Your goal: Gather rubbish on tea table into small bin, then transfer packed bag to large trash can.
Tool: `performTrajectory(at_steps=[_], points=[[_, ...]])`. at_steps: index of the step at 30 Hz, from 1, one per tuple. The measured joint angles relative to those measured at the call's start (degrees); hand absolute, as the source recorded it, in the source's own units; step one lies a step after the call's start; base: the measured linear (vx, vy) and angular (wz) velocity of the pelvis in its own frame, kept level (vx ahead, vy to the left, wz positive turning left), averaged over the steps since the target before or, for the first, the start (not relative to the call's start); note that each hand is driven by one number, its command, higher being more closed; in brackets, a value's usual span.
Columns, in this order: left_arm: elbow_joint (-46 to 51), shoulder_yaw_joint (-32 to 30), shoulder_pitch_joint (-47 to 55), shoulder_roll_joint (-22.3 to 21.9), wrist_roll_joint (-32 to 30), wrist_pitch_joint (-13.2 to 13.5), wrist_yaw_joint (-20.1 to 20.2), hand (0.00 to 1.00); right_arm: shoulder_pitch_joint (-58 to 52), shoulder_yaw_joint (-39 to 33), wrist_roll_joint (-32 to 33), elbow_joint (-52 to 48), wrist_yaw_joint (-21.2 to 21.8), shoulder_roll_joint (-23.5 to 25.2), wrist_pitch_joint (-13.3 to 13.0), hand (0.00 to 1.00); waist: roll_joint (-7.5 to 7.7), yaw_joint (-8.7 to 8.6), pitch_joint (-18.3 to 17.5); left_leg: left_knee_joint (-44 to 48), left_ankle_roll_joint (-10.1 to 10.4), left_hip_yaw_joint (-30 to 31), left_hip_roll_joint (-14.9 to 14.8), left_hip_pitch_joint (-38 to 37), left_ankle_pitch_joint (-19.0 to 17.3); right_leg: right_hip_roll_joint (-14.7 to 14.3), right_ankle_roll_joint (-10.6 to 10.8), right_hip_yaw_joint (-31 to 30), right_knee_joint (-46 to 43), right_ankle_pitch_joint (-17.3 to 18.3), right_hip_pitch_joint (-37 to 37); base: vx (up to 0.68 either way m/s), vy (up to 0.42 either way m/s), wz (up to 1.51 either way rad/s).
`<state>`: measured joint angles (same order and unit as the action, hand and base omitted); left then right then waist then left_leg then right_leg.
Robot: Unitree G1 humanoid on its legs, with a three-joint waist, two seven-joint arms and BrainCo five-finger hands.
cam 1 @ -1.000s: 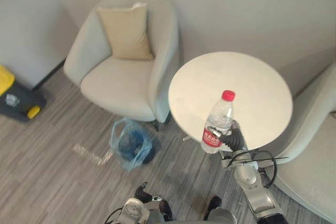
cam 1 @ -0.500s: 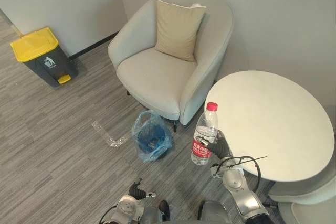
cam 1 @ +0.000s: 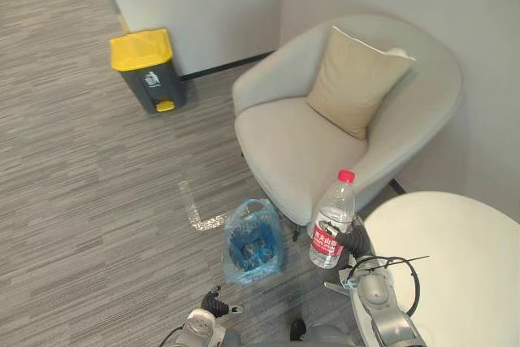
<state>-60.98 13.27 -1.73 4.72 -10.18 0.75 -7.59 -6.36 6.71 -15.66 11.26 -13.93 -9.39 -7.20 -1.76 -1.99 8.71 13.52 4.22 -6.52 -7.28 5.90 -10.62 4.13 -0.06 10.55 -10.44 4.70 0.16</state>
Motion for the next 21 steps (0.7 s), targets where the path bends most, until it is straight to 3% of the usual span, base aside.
performTrajectory(at_steps=[1, 3, 13, 15, 20, 21], points=[[0.3, 0.09, 0.17, -0.16, 0.03, 0.03, 0.04, 0.0, -0.35, -0.4, -0.02, 0.6, -0.18, -0.44, -0.09, 1.0, -0.55, 0.05, -0.29, -2.96, 1.37, -0.77, -0.56, 0.12, 5.75, 0.16, 2.37, 0.17, 0.1, 1.52, 0.43, 0.06, 0.162, 0.16], [0.69, 0.23, -0.18, 1.18, -1.0, -0.12, -0.17, 0.0, -0.94, 0.37, -0.05, 2.23, -0.2, 1.52, 0.27, 1.0, 1.48, 1.14, -0.44, -3.76, 0.8, -1.0, 2.66, -0.3, 6.13, 3.04, 3.32, -0.89, 1.46, 1.76, 1.01, 0.06, 0.189, 0.08], [-0.49, -0.27, -0.1, 2.45, 0.48, 0.15, -2.27, 0.0, 0.83, 3.82, -2.41, 10.47, 0.05, 2.87, 0.45, 1.0, 2.19, 1.56, -0.38, -7.82, -1.58, -5.06, 4.96, -3.61, 7.42, 4.68, 4.87, -5.98, 2.71, 0.63, -0.14, -0.05, 0.063, -0.23], [-0.52, -0.7, -0.2, 2.55, 1.43, 0.2, -2.45, 0.0, 1.69, 4.71, -2.5, 11.75, -0.54, 2.51, 0.47, 1.0, 2.39, 1.36, -0.01, -6.34, -1.62, -5.52, 5.0, -1.48, 7.42, 4.83, 5.63, -6.75, 2.54, 1.17, -1.99, -0.13, -0.023, -0.17], [1.28, -5.19, -5.05, 2.53, 7.78, 1.57, -5.17, 0.0, 9.17, 5.36, -4.63, 12.15, -3.16, -0.14, 0.52, 1.0, 0.57, 1.47, 8.06, 9.52, -2.32, -3.44, 1.38, 15.09, 4.18, 2.94, 5.13, -6.64, -8.53, 2.16, -15.2, -0.25, -0.008, 0.07], [1.46, -5.42, -5.24, 2.53, 8.08, 1.57, -5.29, 0.0, 9.49, 5.35, -4.63, 12.1, -3.25, -0.18, 0.52, 1.0, 0.56, 1.5, 8.29, 9.95, -2.32, -3.39, 1.31, 15.87, 4.13, 2.96, 5.11, -6.66, -9.22, 2.32, -16.08, -0.29, 0.041, 0.13]])
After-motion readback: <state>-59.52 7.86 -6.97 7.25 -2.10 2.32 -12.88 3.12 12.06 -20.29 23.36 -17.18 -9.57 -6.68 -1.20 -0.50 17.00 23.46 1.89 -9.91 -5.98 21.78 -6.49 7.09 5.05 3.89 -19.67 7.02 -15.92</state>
